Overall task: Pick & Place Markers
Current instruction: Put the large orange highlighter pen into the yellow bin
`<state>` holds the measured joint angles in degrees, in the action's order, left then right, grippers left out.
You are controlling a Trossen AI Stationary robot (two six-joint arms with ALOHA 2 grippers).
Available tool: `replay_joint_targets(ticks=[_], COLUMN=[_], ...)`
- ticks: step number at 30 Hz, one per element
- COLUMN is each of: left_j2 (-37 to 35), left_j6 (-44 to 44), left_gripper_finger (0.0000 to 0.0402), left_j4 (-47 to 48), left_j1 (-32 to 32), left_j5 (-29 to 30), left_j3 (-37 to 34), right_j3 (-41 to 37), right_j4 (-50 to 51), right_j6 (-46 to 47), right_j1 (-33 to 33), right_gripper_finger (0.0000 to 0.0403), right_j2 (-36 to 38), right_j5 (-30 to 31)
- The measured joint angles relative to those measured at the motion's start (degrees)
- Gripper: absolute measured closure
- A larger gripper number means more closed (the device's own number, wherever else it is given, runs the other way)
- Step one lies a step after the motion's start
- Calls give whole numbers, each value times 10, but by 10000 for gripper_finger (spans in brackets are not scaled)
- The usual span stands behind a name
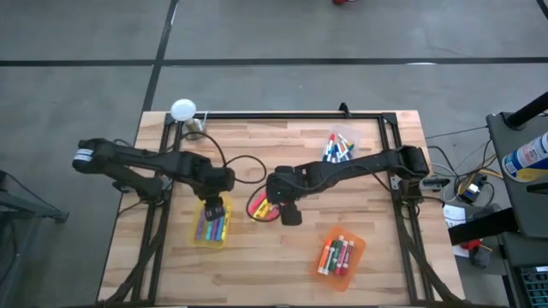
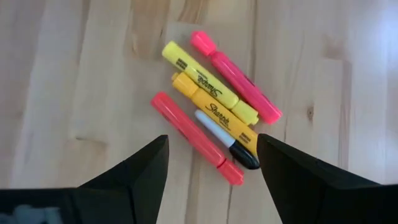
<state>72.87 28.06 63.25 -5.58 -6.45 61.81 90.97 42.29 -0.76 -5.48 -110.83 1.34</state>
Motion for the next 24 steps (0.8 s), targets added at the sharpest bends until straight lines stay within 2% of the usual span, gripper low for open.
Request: replay_joint_targets(ticks=[10,24], left_j2=[-48,-100], left_j6=[19,42], left_gripper_finger=[264,264], left_j4=[-39,-114], left_j1=[0,0], left_j5=[4,6], left_j3=[44,49], right_j3=[-83,-183], right_j4=[-101,-213], right_j6=[-101,-118], right_j1=[0,2], right_gripper_finger=[168,172], right_j2=[1,1], right_j5=[1,1])
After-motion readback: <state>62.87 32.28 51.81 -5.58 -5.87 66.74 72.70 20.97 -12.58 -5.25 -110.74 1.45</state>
